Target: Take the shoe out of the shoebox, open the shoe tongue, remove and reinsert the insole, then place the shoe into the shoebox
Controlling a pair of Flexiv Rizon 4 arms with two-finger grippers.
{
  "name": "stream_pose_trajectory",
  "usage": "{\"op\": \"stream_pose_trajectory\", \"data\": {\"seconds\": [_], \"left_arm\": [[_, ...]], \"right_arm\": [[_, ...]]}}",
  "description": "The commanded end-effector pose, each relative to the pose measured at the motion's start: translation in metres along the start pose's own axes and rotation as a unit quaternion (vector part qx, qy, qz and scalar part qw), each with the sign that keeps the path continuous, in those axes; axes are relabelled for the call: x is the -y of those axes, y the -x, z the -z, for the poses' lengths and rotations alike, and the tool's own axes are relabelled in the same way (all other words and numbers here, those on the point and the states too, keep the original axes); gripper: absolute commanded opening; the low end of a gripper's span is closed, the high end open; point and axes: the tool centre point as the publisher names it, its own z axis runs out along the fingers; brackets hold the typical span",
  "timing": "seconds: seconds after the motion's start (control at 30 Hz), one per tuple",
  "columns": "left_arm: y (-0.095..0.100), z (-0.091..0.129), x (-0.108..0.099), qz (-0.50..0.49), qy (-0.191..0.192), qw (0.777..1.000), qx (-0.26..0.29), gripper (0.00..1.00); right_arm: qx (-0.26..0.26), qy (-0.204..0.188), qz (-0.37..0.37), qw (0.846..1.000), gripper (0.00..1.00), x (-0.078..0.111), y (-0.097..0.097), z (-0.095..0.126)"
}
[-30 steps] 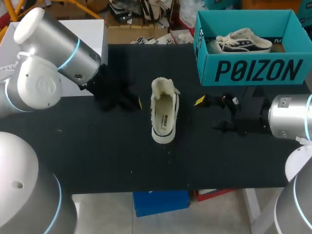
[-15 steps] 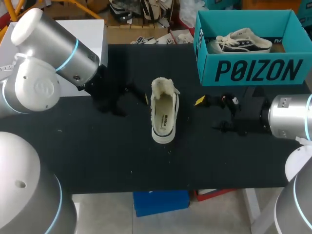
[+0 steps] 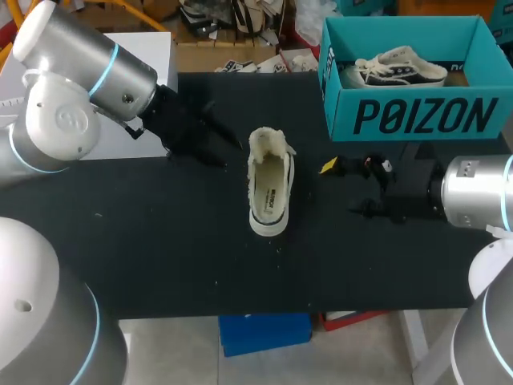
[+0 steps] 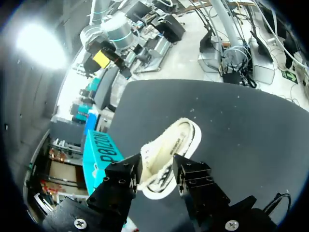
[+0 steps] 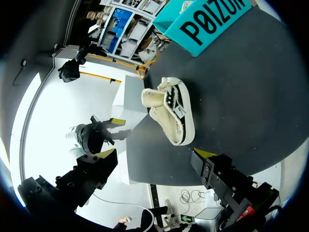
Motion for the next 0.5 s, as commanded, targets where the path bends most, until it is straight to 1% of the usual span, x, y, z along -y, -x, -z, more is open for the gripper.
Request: {"op": "stream_pose_trajectory", "data": {"seconds": [0.03,0.1,0.13,0.2,0.27,0.3,0.37,0.43,0.5], "left_arm": [[0.013,-0.011,-0.026,0.218,-0.036,0.973,0.065,0.0],[0.017,-0.012,-0.037,0.244,-0.039,0.966,0.077,0.0],[0.018,-0.014,-0.043,0.255,-0.031,0.963,0.082,0.0],[0.02,-0.017,-0.054,0.281,-0.033,0.955,0.091,0.0],[0.022,-0.02,-0.066,0.294,-0.019,0.951,0.097,0.0],[0.023,-0.022,-0.071,0.311,-0.023,0.945,0.101,0.0],[0.026,-0.026,-0.082,0.322,-0.014,0.941,0.107,0.0],[0.03,-0.029,-0.091,0.342,-0.017,0.933,0.112,0.0],[0.033,-0.034,-0.1,0.34,-0.009,0.934,0.109,0.0]], "right_arm": [[0.0,0.0,0.0,1.0,1.0,0.0,0.0,0.0],[0.0,0.0,0.0,1.0,1.0,0.0,0.0,0.0],[0.0,0.0,0.0,1.0,1.0,0.0,0.0,0.0],[0.0,0.0,0.0,1.0,1.0,0.0,0.0,0.0],[0.0,0.0,0.0,1.0,1.0,0.0,0.0,0.0],[0.0,0.0,0.0,1.0,1.0,0.0,0.0,0.0],[0.0,0.0,0.0,1.0,1.0,0.0,0.0,0.0],[0.0,0.0,0.0,1.0,1.0,0.0,0.0,0.0],[0.0,0.0,0.0,1.0,1.0,0.0,0.0,0.0]]}}
